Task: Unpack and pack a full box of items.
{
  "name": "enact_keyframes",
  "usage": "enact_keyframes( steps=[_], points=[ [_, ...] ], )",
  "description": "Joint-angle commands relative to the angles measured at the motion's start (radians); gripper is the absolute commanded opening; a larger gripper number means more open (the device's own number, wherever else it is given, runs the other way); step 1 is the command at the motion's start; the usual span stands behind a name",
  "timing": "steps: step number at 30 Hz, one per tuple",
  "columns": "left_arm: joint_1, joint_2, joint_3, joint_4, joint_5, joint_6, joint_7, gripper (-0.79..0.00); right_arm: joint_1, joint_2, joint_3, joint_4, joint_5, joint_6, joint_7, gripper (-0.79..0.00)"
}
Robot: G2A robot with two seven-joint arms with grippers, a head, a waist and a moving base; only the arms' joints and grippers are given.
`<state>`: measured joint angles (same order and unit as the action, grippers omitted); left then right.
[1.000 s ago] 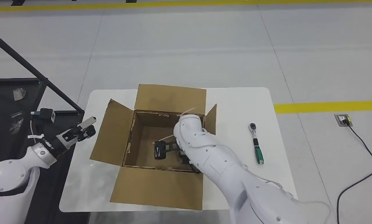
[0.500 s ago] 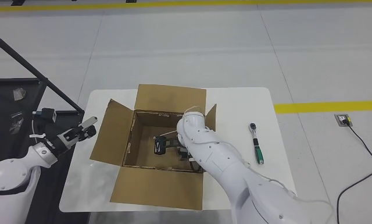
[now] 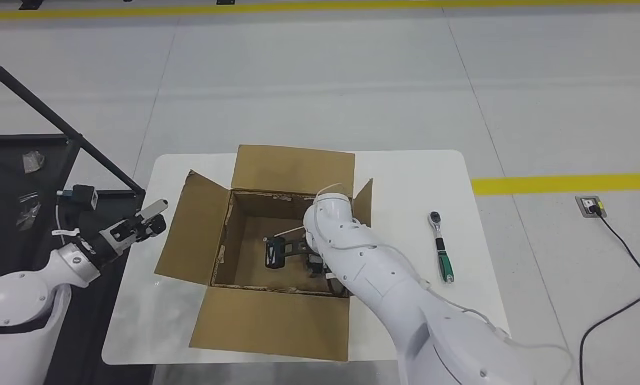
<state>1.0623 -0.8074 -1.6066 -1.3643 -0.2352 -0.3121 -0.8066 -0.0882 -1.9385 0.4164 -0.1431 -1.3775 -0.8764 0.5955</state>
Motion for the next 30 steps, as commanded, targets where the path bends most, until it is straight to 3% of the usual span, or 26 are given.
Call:
enact_keyframes(
  steps=[1,5,9,11,23,30],
  points=[
    [0.0,0.0,0.0,0.0,0.0,0.0,0.0,0.0,0.0,0.0,0.0,0.0,0.0,0.0,0.0,-0.191],
    [-0.004,-0.001,0.04,-0.031,0.076,0.002,-0.026,0.0,0.014,0.002,-0.024,-0.038,-0.058,-0.036,-0.067,-0.16],
    [-0.016,-0.003,0.052,-0.026,0.078,0.009,-0.02,0.0,0.024,0.003,-0.046,-0.049,-0.118,0.013,-0.151,-0.163],
    [-0.02,-0.004,0.056,-0.028,0.078,0.01,-0.019,0.0,0.026,0.001,-0.053,-0.046,-0.14,0.041,-0.177,-0.114],
    [-0.022,-0.006,0.061,-0.033,0.078,0.008,-0.015,0.0,0.026,-0.006,-0.06,-0.029,-0.153,0.027,-0.179,-0.24],
    [-0.022,-0.006,0.061,-0.033,0.078,0.008,-0.015,0.0,0.026,-0.006,-0.06,-0.029,-0.153,0.027,-0.179,-0.219]
  ],
)
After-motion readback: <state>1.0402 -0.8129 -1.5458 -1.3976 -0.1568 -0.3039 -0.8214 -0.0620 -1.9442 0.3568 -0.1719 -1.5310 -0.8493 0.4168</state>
